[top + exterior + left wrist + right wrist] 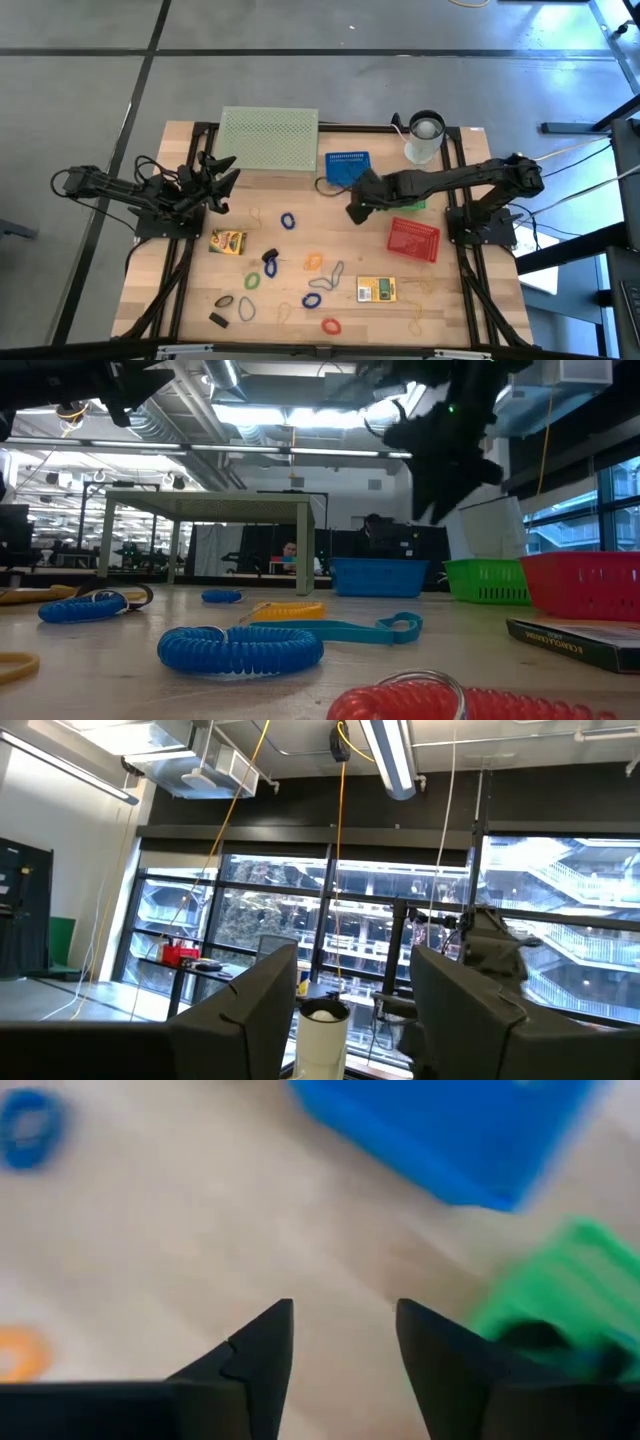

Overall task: Pick & Place Office Desk Supplies
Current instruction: Put the blue rubber band into the green bin

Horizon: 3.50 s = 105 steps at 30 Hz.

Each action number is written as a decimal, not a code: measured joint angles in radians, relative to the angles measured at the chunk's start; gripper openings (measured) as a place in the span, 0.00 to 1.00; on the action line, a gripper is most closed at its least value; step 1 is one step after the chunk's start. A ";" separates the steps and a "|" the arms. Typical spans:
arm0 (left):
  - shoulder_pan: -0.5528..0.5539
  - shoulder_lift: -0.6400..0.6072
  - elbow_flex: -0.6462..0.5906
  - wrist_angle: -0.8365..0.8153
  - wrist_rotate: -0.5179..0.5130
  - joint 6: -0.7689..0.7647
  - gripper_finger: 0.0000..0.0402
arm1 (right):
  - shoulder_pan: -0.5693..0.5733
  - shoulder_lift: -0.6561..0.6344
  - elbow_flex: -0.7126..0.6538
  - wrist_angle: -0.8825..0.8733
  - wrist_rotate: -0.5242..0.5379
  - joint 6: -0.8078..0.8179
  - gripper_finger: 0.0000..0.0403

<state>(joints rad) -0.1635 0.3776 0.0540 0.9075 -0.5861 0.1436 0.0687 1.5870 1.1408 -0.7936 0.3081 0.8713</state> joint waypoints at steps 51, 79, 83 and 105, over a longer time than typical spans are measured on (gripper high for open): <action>0.000 0.000 0.000 0.001 0.004 -0.053 0.48 | 0.354 0.399 0.005 0.488 -0.145 -0.573 0.21; 0.000 0.000 0.000 0.001 0.001 -0.052 0.47 | 0.346 0.019 0.024 0.589 0.633 -0.609 0.01; 0.000 0.000 0.000 0.009 0.000 -0.052 0.48 | 0.347 -0.104 0.025 0.668 0.770 -0.564 0.01; 0.000 0.000 0.000 0.094 0.000 0.127 0.48 | 0.314 -0.197 0.026 0.393 0.809 -0.443 0.01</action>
<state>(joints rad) -0.1636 0.3779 0.0540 1.0013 -0.5863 0.2709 0.3826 1.3899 1.1664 -0.4009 1.1170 0.4282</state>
